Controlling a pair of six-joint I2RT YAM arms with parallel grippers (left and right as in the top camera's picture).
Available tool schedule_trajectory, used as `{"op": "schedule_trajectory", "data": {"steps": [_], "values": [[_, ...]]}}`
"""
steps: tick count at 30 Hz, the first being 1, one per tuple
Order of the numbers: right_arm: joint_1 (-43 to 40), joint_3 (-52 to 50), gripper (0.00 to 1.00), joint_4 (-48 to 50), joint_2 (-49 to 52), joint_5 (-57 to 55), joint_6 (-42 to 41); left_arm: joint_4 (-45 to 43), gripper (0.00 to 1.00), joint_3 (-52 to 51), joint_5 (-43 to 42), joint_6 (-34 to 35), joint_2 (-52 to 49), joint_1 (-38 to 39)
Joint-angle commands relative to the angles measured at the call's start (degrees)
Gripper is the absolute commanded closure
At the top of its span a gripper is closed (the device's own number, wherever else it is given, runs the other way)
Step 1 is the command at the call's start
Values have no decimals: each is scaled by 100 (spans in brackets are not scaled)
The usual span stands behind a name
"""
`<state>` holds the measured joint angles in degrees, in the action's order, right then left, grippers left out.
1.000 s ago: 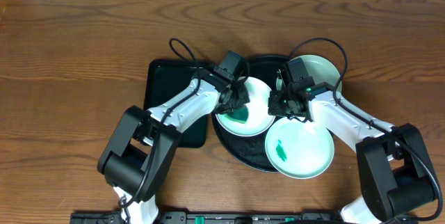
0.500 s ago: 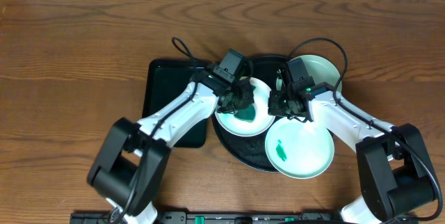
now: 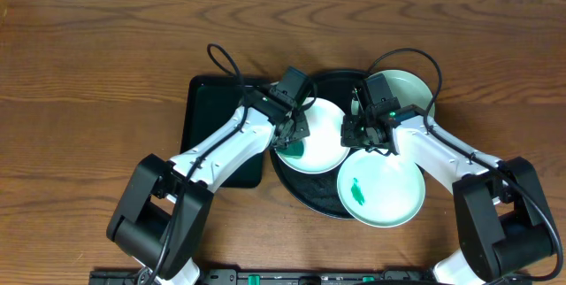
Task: Clean dirty plates on tray and stack at the side
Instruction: 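Keep scrubbing the white plate surface with the held sponge, then wipe the sponge over the plate center to remove remaining smear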
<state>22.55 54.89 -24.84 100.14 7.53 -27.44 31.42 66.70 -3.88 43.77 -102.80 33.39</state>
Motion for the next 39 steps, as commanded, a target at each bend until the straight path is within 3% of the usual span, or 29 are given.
{"op": "schedule_trajectory", "data": {"steps": [1,12,24,39], "values": [[81,-20,99,24,31,219,26,-205,93,-278,131,201,-76,-13],[81,-22,99,22,31,219,26,-651,93,-654,-496,267,-387,179],[155,-20,99,46,31,216,28,-1731,93,-643,-2090,267,-479,363],[155,-20,99,46,31,216,28,-1615,93,-157,-1987,-308,4,31]]}}
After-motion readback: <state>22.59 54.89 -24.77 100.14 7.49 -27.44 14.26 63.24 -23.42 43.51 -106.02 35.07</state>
